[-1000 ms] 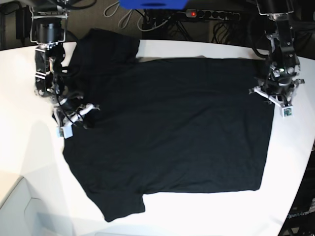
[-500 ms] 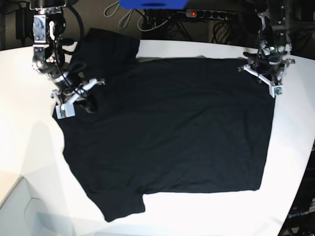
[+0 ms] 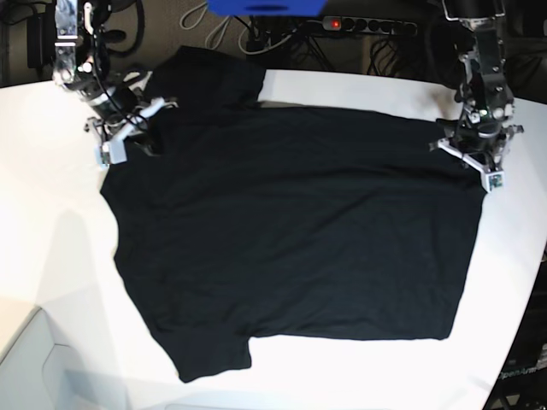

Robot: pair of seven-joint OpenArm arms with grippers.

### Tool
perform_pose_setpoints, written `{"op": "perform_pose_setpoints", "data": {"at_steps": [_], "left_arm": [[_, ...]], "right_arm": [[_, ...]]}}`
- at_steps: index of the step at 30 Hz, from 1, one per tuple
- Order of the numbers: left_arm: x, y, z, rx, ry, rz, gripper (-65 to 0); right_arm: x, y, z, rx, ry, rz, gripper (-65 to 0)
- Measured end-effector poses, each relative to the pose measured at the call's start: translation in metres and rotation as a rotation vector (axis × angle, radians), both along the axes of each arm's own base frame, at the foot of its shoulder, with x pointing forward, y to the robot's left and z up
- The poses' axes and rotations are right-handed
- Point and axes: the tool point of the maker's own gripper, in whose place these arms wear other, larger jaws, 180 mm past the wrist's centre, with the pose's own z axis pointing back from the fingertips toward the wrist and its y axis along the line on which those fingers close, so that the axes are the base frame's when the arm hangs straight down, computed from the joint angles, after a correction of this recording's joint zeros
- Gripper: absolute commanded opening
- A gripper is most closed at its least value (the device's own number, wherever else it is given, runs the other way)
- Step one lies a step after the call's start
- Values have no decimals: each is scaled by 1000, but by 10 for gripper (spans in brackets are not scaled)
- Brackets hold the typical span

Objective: Layout the t-shirt on the table in an organized manner, then fold the t-shirt properly
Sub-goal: 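Move both grippers to the shoulder corners of the shirt and grasp them, then pull both shoulder corners apart to straighten the shirt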

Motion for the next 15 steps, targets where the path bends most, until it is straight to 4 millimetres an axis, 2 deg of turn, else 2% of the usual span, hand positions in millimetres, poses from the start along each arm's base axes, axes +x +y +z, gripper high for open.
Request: {"op": "perform_pose_setpoints", "data": {"at_steps": [2, 5, 7, 11, 13, 15], "left_arm": [[-3, -4, 3, -5, 8, -4, -414], [-21, -14, 8, -15, 44, -26, -414], [-23, -20, 24, -1, 11, -47, -414], [-6, -31, 74, 47, -130, -102, -414], [-9, -33, 76, 43, -135, -108, -412], [-23, -22, 67, 40, -94, -71, -356]], "right_arm": [[-9, -4, -2, -7, 16, -13, -650], [-19, -4, 0, 13, 18, -52, -640], [-20, -10, 7, 6, 3, -72, -585], [-26, -10, 17, 21, -22, -115, -423], [-34, -8, 17, 32, -15, -131, -351], [-45, -8, 14, 41, 7, -159, -299]]}}
